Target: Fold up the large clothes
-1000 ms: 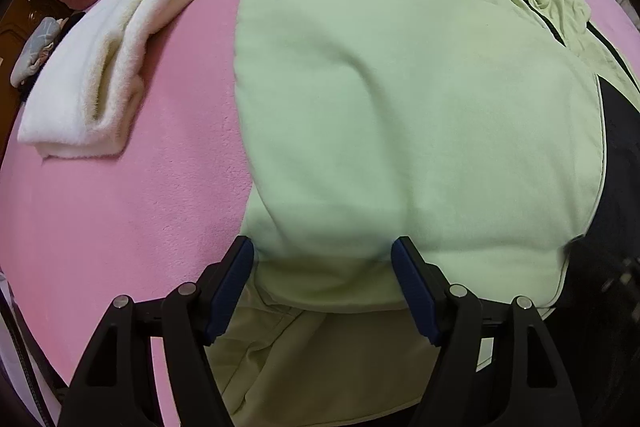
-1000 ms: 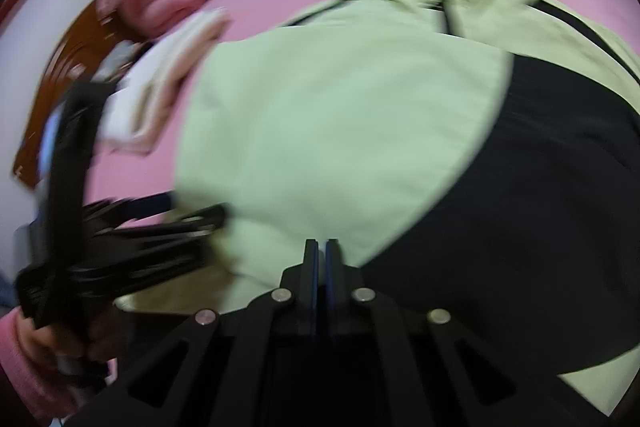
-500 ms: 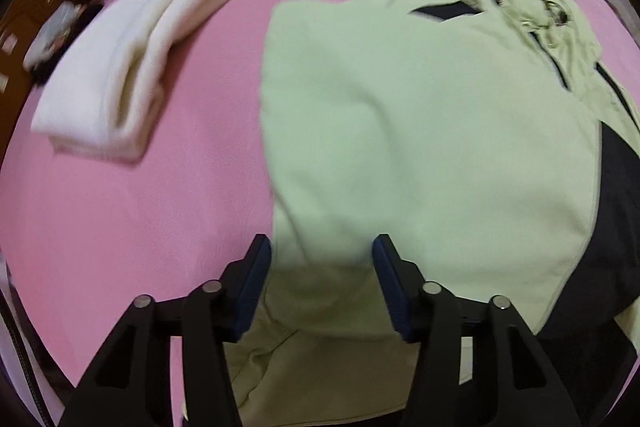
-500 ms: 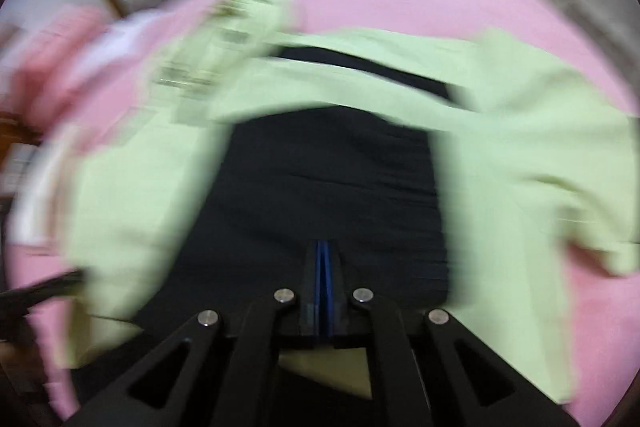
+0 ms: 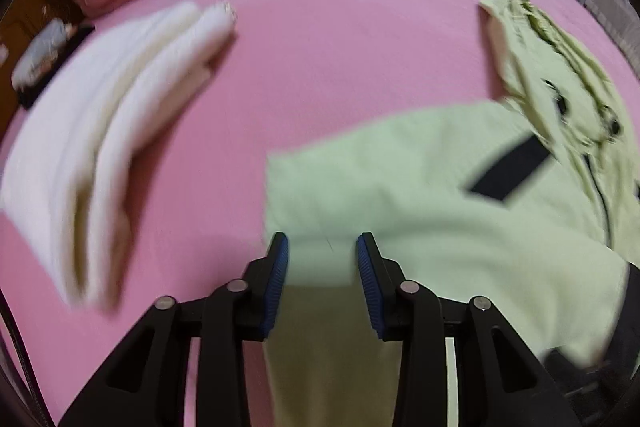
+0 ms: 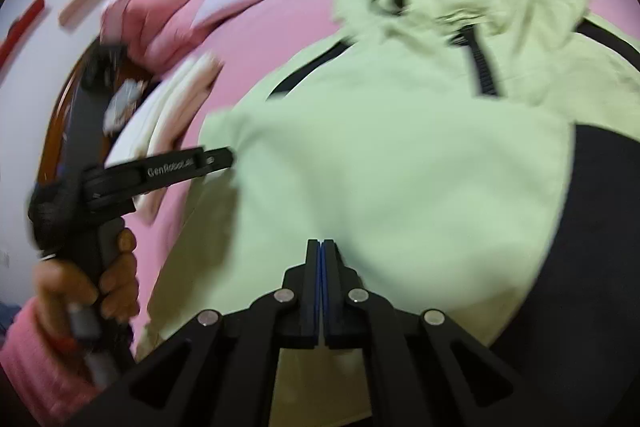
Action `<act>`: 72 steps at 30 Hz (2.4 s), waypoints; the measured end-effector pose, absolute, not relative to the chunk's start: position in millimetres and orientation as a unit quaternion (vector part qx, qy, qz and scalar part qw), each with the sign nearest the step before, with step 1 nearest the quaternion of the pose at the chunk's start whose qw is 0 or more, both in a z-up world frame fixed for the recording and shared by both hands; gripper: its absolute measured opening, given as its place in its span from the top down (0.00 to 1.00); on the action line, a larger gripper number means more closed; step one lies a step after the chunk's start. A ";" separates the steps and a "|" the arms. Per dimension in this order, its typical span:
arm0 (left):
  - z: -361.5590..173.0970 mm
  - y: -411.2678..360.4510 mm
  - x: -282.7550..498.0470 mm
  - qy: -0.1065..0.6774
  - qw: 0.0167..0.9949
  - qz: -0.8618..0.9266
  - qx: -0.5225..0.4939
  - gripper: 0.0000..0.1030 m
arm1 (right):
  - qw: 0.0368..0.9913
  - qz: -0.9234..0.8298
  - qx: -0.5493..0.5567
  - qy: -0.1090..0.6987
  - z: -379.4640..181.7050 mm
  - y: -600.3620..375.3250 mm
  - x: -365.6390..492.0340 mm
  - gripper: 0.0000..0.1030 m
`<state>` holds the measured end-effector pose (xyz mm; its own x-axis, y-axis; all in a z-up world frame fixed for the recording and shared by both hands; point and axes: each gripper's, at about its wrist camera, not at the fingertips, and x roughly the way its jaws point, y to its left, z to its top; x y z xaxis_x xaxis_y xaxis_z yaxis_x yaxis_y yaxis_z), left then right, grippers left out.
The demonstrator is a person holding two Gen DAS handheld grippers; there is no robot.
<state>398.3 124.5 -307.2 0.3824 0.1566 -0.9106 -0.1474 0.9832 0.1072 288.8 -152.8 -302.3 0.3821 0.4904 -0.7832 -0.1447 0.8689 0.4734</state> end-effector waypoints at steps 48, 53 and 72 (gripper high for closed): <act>-259.2 -44.5 157.7 0.624 0.781 -0.021 0.011 0.25 | 0.759 0.076 0.367 0.532 -261.7 -246.4 66.9 0.25; -248.3 -116.6 146.2 0.631 0.774 -0.038 0.020 0.25 | 0.762 0.052 0.361 0.535 -250.6 -310.9 43.1 0.25; -218.0 -357.7 99.0 0.666 0.716 -0.176 0.112 0.25 | 0.736 -0.157 0.482 0.449 -246.6 -556.0 -42.9 0.24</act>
